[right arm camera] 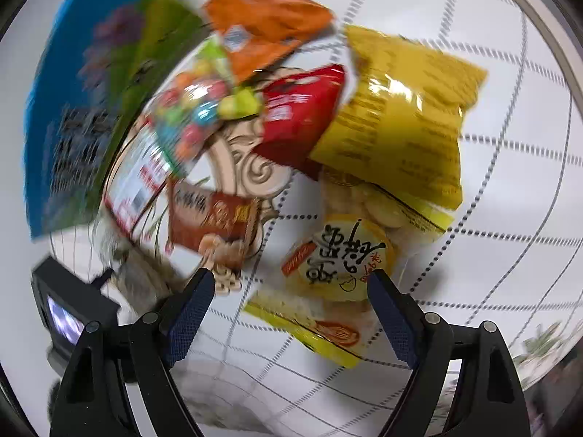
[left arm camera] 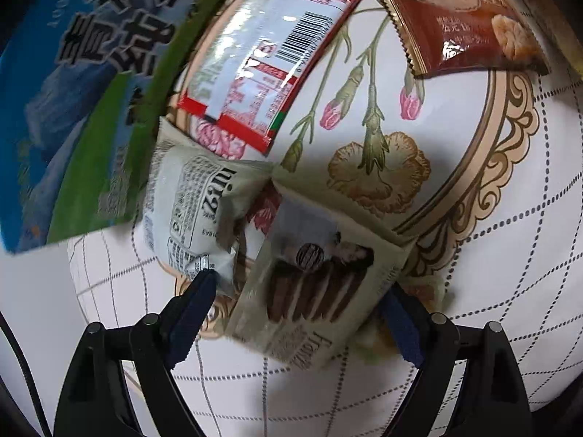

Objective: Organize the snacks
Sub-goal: 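Grasp the Franzzi cookie pack with left tool while right tool grasps yellow bread bag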

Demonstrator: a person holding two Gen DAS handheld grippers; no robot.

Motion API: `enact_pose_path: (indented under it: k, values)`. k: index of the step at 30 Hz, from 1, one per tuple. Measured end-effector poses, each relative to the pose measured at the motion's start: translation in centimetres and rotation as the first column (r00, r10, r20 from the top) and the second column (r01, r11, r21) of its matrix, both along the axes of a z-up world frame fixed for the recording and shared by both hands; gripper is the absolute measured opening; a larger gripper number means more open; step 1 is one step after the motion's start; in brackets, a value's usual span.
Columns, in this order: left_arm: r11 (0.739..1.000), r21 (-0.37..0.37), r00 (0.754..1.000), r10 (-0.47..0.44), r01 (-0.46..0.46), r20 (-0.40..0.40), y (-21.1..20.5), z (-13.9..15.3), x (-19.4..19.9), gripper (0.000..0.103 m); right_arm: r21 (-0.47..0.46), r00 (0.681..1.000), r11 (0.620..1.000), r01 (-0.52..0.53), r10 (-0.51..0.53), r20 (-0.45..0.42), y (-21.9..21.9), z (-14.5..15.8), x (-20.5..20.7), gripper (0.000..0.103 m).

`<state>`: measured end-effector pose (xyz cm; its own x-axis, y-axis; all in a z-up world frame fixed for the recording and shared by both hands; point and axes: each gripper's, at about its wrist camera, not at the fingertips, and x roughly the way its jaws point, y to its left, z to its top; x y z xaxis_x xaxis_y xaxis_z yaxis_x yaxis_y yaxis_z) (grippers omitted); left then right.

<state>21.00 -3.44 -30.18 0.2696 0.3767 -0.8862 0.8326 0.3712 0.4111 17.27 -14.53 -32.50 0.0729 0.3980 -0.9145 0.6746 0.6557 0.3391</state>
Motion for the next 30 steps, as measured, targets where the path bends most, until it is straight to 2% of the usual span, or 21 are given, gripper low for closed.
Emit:
enact_pose_path:
  k: [2,4,5,6,10,12,13,15,17,18,19,20,21,22,24,25,27,28,29,30]
  values:
    - [0.999,0.004,0.999,-0.041,0.041,0.012,-0.2,-0.1,-0.1,0.088,-0.029,1.0,0.999,0.022,-0.022,-0.016,0.0,-0.4,0.2,0.089]
    - [0.998,-0.005,0.998,-0.063,0.063,0.022,-0.2,0.0,-0.6,0.081,-0.055,0.999,0.998,0.041,-0.043,-0.033,0.0,-0.2,0.0,0.088]
    - [0.998,-0.023,0.999,-0.05,0.05,0.019,-0.2,-0.2,-1.1,0.073,-0.053,0.998,0.997,0.052,-0.053,-0.021,0.2,0.3,-0.3,0.088]
    - [0.999,-0.041,1.0,-0.028,0.029,0.014,-0.2,-0.9,-2.1,0.066,-0.059,0.999,0.997,0.047,-0.048,-0.014,0.4,0.6,-0.5,0.088]
    - [0.989,-0.117,0.995,0.096,-0.094,0.013,1.1,-0.1,-2.0,0.066,-0.096,0.999,0.995,0.028,-0.03,-0.018,1.0,1.4,-2.3,0.088]
    - [0.961,-0.169,0.975,0.222,-0.221,-0.011,2.1,0.7,-1.6,0.066,-0.091,0.997,0.994,0.065,-0.069,-0.038,0.6,0.7,-3.0,0.088]
    - [0.93,-0.195,0.95,0.309,-0.311,-0.042,3.0,1.2,-1.3,0.065,-0.083,0.995,0.993,0.086,-0.09,-0.044,0.8,0.2,-3.5,0.088]
    - [0.849,-0.226,0.879,0.462,-0.477,-0.116,4.8,1.7,-0.8,0.065,-0.061,0.992,0.991,0.118,-0.12,-0.046,0.6,-0.5,-3.5,0.088]
    - [0.706,-0.244,0.747,0.622,-0.665,-0.235,7.6,1.9,-0.6,0.065,-0.055,0.988,0.988,0.143,-0.145,-0.046,0.5,-1.2,-3.3,0.088]
    - [0.638,-0.247,0.684,0.671,-0.729,-0.284,8.7,1.9,-0.6,0.065,-0.053,0.986,0.986,0.159,-0.161,-0.052,0.5,-1.7,-3.3,0.088]
    - [0.546,-0.247,0.599,0.722,-0.801,-0.346,10.3,1.7,-0.8,0.065,-0.045,0.983,0.984,0.173,-0.176,-0.055,-0.1,-2.3,-3.3,0.084]
    - [0.481,-0.241,0.538,0.749,-0.843,-0.387,11.5,1.3,-0.9,0.066,-0.035,0.98,0.982,0.187,-0.189,-0.057,-0.2,-2.7,-3.4,0.081]
    - [0.434,-0.235,0.493,0.764,-0.87,-0.417,12.4,1.0,-1.1,0.066,-0.034,0.98,0.981,0.19,-0.191,-0.058,-0.2,-3.0,-3.3,0.071]
    - [0.384,-0.226,0.446,0.777,-0.895,-0.445,13.4,0.4,-1.5,0.066,-0.046,0.982,0.983,0.176,-0.179,-0.063,-0.1,-3.2,-3.2,0.069]
    - [0.348,-0.229,0.417,0.777,-0.909,-0.472,14.2,-0.2,-2.1,0.066,-0.072,0.991,0.991,0.116,-0.121,-0.061,0.6,-3.3,-2.7,0.063]
    - [0.35,-0.239,0.423,0.77,-0.906,-0.477,14.4,-0.3,-2.4,0.066,-0.086,0.995,0.994,0.069,-0.075,-0.061,1.1,-3.2,-2.3,0.06]
    - [0.393,-0.251,0.466,0.752,-0.885,-0.466,14.1,-0.5,-2.7,0.066,-0.113,0.997,0.992,-0.054,0.048,-0.059,2.5,-2.9,-1.6,0.054]
    - [0.431,-0.257,0.501,0.737,-0.865,-0.453,13.7,-0.5,-3.0,0.067,-0.124,0.991,0.984,-0.125,0.118,-0.056,3.4,-2.7,-1.4,0.054]
    - [0.455,-0.258,0.523,0.726,-0.852,-0.446,14.0,-1.2,-4.2,0.069,-0.132,0.98,0.972,-0.195,0.189,-0.054,4.4,-2.6,-1.2,0.053]
    - [0.501,-0.25,0.558,0.705,-0.829,-0.437,13.1,-1.7,-4.4,0.072,-0.143,0.954,0.943,-0.301,0.296,-0.055,5.9,-2.4,-1.0,0.053]
